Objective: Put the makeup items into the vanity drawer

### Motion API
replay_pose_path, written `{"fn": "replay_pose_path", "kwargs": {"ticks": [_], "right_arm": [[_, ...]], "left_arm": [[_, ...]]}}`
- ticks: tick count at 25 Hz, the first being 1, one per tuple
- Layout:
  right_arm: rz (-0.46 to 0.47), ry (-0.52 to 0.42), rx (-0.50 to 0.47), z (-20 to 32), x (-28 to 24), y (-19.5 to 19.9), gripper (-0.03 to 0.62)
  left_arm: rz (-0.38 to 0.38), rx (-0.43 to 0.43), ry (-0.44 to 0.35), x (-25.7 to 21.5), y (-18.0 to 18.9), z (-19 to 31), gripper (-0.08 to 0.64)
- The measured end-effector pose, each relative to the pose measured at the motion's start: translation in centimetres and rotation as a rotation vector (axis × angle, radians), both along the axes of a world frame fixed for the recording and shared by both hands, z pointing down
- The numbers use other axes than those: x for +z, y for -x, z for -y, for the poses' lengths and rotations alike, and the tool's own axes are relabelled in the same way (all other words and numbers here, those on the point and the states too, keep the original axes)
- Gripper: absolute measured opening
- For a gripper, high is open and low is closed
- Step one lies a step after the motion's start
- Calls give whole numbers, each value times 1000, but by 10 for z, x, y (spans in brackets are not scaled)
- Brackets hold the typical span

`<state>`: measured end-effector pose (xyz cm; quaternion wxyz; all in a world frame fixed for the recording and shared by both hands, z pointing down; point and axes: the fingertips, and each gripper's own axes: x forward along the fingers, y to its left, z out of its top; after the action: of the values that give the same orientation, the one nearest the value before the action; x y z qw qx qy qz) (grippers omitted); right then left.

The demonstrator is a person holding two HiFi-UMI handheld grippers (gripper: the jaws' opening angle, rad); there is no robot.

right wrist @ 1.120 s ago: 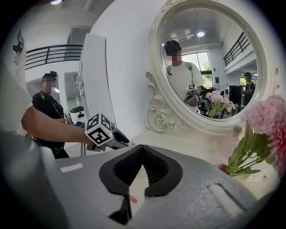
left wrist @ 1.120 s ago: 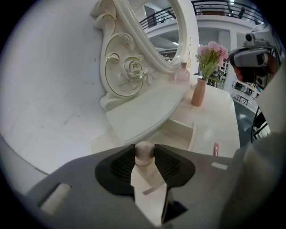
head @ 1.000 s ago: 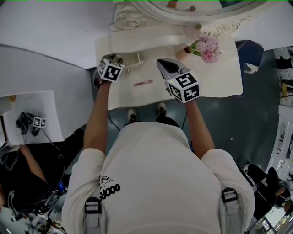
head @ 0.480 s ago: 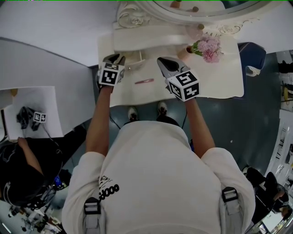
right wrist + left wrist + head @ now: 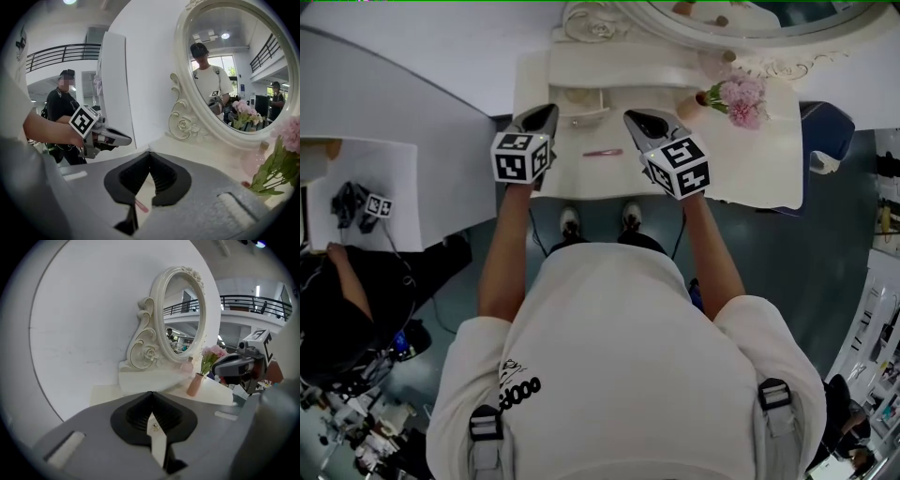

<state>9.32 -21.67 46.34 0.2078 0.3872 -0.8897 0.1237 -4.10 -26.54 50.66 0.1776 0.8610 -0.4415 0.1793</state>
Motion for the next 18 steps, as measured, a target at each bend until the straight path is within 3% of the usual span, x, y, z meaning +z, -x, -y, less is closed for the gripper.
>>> {"fn": "replay_pose_path", "kwargs": {"ticks": [6, 13, 18], "right_arm": [[-87, 18, -109, -9, 31, 20, 37], [-151, 121, -226, -26, 92, 44, 69], [-274, 159, -322, -40, 137, 51, 75]], "left_arm": [[3, -32, 28, 12, 9, -34, 15], [31, -99, 59, 35, 34, -66, 15], [19, -146, 80, 44, 50, -83, 15]]}}
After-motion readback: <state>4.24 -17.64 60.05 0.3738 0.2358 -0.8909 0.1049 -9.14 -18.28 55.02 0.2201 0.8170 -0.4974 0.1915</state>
